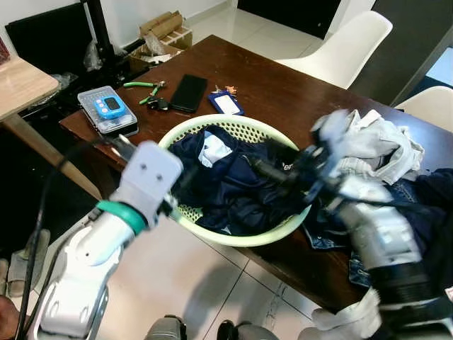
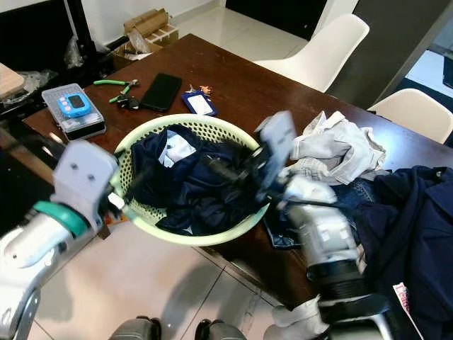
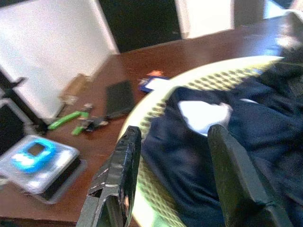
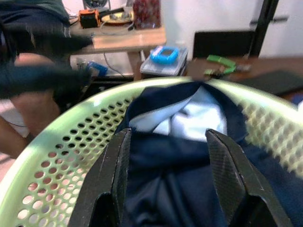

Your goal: Hang hanger

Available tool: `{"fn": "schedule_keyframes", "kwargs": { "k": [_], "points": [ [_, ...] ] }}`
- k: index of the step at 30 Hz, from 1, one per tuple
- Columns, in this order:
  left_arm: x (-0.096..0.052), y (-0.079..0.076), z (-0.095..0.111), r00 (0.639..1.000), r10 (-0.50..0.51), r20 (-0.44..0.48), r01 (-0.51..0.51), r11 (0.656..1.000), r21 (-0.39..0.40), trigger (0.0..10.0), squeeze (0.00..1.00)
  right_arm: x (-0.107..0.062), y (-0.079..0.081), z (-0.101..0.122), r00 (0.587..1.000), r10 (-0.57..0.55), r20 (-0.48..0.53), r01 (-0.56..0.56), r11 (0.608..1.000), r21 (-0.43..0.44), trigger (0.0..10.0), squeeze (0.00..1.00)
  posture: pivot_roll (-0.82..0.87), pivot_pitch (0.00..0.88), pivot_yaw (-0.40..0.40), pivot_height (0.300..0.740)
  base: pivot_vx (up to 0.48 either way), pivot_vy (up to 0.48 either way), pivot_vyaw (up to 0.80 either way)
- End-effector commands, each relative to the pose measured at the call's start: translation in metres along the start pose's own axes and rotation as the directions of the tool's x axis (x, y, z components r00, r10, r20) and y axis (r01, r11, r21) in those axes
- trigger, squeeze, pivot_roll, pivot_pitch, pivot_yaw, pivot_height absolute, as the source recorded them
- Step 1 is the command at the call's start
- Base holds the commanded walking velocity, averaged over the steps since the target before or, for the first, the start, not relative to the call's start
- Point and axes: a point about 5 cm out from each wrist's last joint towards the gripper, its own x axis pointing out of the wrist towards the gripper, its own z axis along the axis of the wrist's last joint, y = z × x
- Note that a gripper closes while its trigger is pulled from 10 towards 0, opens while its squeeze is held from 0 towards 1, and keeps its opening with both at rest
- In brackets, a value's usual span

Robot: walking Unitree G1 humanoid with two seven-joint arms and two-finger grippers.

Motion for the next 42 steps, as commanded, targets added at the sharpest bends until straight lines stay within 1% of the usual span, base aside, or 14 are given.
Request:
{"fn": "schedule_keyframes", "kwargs": {
  "k": [1,3,6,9,12,13,22,23,28,29,31,32,39,42],
  "points": [
    [0.0,0.002,0.002,0.999,0.034,0.005,-0.034,0.999,0.014,10.0,0.0,-0.001,0.002,-0.014,0.998,-0.022,-0.053,0.023,1.0,0.019,10.0,0.0,0.12,0.044,-0.044,0.74,0.0,0.0,0.0],
    [0.0,0.002,0.002,0.999,0.034,0.005,-0.034,0.999,0.014,10.0,0.0,-0.001,0.002,-0.014,0.998,-0.022,-0.053,0.023,1.0,0.019,10.0,0.0,0.12,0.044,-0.044,0.74,0.0,0.0,0.0],
    [-0.001,0.007,0.008,0.993,0.111,0.04,-0.112,0.993,0.023,10.0,0.0,0.011,0.007,-0.034,0.991,-0.078,-0.104,0.081,0.996,0.024,10.0,0.0,0.12,0.054,-0.043,0.74,0.0,0.0,0.0],
    [-0.001,0.007,0.008,0.993,0.111,0.04,-0.112,0.993,0.023,10.0,0.0,0.011,0.007,-0.034,0.991,-0.078,-0.104,0.081,0.996,0.024,10.0,0.0,0.12,0.054,-0.043,0.74,0.0,0.0,0.0],
    [-0.001,0.009,0.01,0.989,0.141,0.046,-0.142,0.99,0.021,10.0,0.0,0.016,0.008,-0.038,0.988,-0.104,-0.111,0.107,0.994,0.02,10.0,0.0,0.12,0.057,-0.043,0.74,0.0,0.0,0.0],
    [-0.003,0.008,0.012,0.987,0.15,0.05,-0.151,0.988,0.025,10.0,0.0,0.025,0.011,-0.04,0.986,-0.118,-0.115,0.123,0.992,0.033,10.0,0.0,0.14,0.066,-0.048,0.74,0.0,0.0,0.0],
    [-0.004,0.003,0.014,0.989,0.14,0.053,-0.142,0.989,0.034,10.0,0.0,0.038,0.015,-0.04,0.979,-0.154,-0.137,0.156,0.988,0.006,10.0,0.0,0.14,0.082,-0.055,0.74,0.0,0.0,0.0],
    [-0.004,0.0,0.014,0.99,0.132,0.054,-0.134,0.99,0.034,10.0,0.0,0.04,0.013,-0.039,0.969,-0.175,-0.172,0.167,0.984,-0.063,7.8,0.0,0.13,0.088,-0.058,0.74,0.0,0.0,0.0],
    [-0.003,-0.002,0.015,0.99,0.128,0.055,-0.13,0.991,0.033,10.0,0.0,0.041,0.011,-0.038,0.963,-0.189,-0.194,0.168,0.979,-0.118,7.1,0.0,0.13,0.09,-0.059,0.74,0.0,0.0,0.0],
    [-0.002,-0.003,0.015,0.99,0.13,0.056,-0.132,0.991,0.031,10.0,0.0,0.043,0.011,-0.034,0.958,-0.201,-0.203,0.165,0.969,-0.182,4.2,0.0,0.13,0.092,-0.061,0.74,0.0,0.0,0.0],
    [-0.001,-0.003,0.014,0.99,0.132,0.056,-0.134,0.991,0.031,10.0,0.0,0.045,0.012,-0.031,0.957,-0.206,-0.204,0.157,0.96,-0.23,4.2,0.0,0.12,0.096,-0.068,0.74,0.0,0.0,0.0],
    [0.0,-0.004,0.014,0.989,0.137,0.055,-0.139,0.99,0.028,10.0,0.0,0.048,0.014,-0.026,0.96,-0.21,-0.186,0.158,0.953,-0.26,0.0,0.0,0.12,0.094,-0.072,0.74,0.0,0.0,0.0],
    [0.001,-0.006,0.014,0.988,0.146,0.055,-0.147,0.989,0.02,10.0,0.0,0.055,0.02,-0.017,0.968,-0.213,-0.133,0.168,0.942,-0.29,0.0,0.0,0.12,0.1,-0.075,0.74,0.0,0.0,0.0],
    [0.001,-0.005,0.012,0.987,0.153,0.045,-0.154,0.988,0.024,10.0,0.0,0.057,0.018,-0.009,0.97,-0.231,-0.078,0.209,0.951,-0.227,0.0,0.0,0.12,0.102,-0.074,0.74,0.0,0.0,0.0]
  ]
}}
